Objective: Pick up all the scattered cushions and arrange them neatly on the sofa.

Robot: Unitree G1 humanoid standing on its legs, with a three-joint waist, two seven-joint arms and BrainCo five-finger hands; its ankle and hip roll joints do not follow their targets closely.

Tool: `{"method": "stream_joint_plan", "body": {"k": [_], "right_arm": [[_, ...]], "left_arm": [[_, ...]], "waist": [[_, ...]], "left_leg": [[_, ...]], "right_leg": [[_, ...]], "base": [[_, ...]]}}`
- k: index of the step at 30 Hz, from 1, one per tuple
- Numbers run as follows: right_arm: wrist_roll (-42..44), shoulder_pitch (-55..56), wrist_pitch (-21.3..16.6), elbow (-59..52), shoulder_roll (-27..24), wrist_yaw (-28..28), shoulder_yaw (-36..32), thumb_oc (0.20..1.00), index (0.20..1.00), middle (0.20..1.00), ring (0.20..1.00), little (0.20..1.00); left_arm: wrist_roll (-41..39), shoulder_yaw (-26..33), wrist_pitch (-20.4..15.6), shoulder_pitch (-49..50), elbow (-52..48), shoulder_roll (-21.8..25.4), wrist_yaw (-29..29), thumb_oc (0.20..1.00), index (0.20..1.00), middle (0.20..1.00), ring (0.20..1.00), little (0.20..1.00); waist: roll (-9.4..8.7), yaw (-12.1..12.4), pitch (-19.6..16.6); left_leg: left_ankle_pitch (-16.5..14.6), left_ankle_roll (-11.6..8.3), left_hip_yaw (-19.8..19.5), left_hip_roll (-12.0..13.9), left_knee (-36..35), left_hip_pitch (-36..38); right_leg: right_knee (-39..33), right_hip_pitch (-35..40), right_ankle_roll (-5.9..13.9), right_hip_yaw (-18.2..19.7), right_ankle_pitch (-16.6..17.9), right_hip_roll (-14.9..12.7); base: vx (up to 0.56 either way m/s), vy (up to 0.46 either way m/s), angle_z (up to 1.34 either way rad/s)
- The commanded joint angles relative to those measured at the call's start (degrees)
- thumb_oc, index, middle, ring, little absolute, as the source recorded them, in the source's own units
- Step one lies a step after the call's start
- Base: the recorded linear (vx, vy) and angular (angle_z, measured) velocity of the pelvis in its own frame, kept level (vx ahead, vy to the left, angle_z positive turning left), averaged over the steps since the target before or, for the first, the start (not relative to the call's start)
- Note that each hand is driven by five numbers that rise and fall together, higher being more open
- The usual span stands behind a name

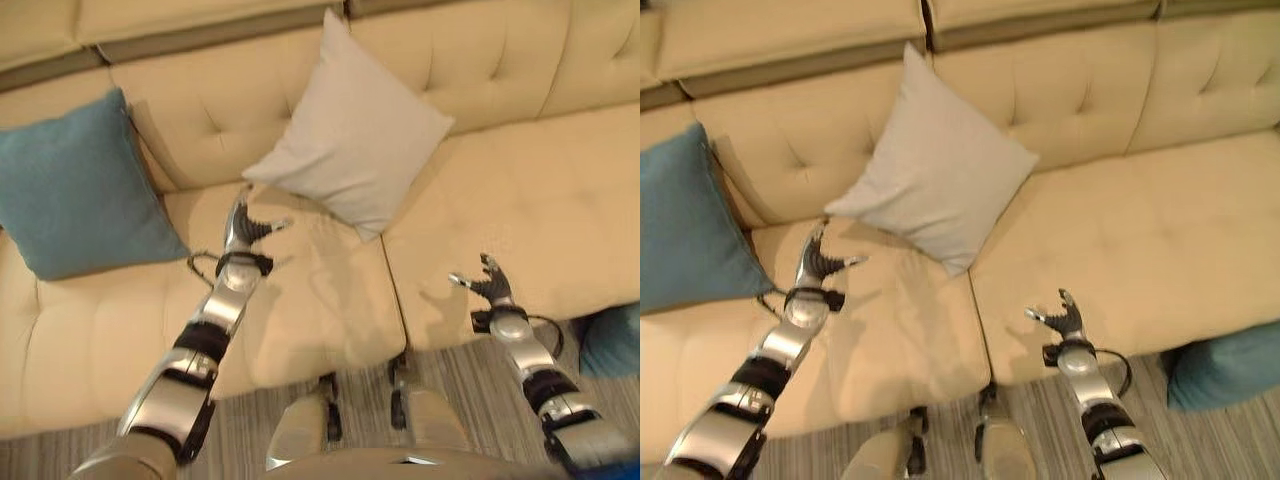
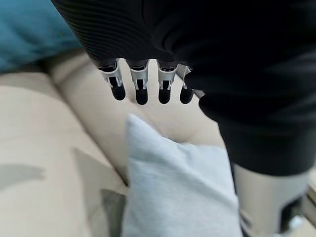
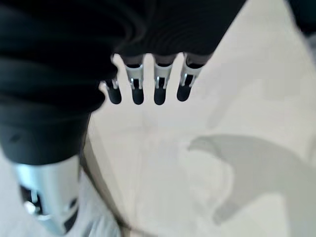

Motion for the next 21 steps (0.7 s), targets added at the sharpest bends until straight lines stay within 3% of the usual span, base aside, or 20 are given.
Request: {"method": "stream_joint_plan", "body": {"k": [1, 11, 17, 21], "right_arm": [[1.76, -2.45, -2.62, 0.42, -0.62, -2.5, 1.48, 1.0, 1.0, 1.0, 1.0, 1.0], [5.92, -16.66, -4.96, 2.88, -0.88, -5.77, 3.84, 1.0, 1.0, 1.0, 1.0, 1.0], [8.47, -23.54, -5.64, 4.45, -3.31, -5.63, 5.04, 1.0, 1.0, 1.0, 1.0, 1.0], [8.95, -25.89, -6.26, 3.55, -3.83, -5.96, 5.33, 1.0, 1.0, 1.0, 1.0, 1.0]], "left_arm": [[0.79, -0.96, -1.55, -3.26, 3.31, 2.65, 3.98, 1.0, 1.0, 1.0, 1.0, 1.0], [5.7, -5.26, 2.58, -21.27, 10.87, 7.37, 10.67, 1.0, 1.0, 1.0, 1.0, 1.0], [2.28, -10.4, 1.02, -31.52, 15.99, 9.98, 7.1, 1.0, 1.0, 1.0, 1.0, 1.0], [1.29, -12.91, 1.02, -35.94, 19.26, 8.56, 5.22, 1.0, 1.0, 1.0, 1.0, 1.0]], "waist": [[-2.0, -0.13, -3.08], [-1.85, -0.1, 0.04], [-0.59, -0.69, 1.08], [0.3, -1.49, 1.62]], "left_leg": [[-6.11, -1.06, 0.95, -1.21, 6.39, -3.52], [-6.48, -1.25, 0.98, -1.88, 9.91, -11.59], [-5.54, -1.23, 1.01, -2.65, 9.06, -14.06], [-4.61, -1.36, 1.15, -3.03, 7.93, -15.99]], "right_leg": [[12.01, -3.69, 2.9, 1.77, -11.35, -1.78], [13.91, -11.5, 3.12, 2.65, -10.67, -2.44], [14.52, -14.77, 3.37, 3.2, -10.42, -2.64], [15.04, -17.47, 3.42, 3.1, -10.29, -2.76]], "base": [[-0.04, -0.004, -0.08], [0.0, -0.001, -0.01], [0.0, 0.003, 0.01], [0.0, 0.007, 0.02]]}}
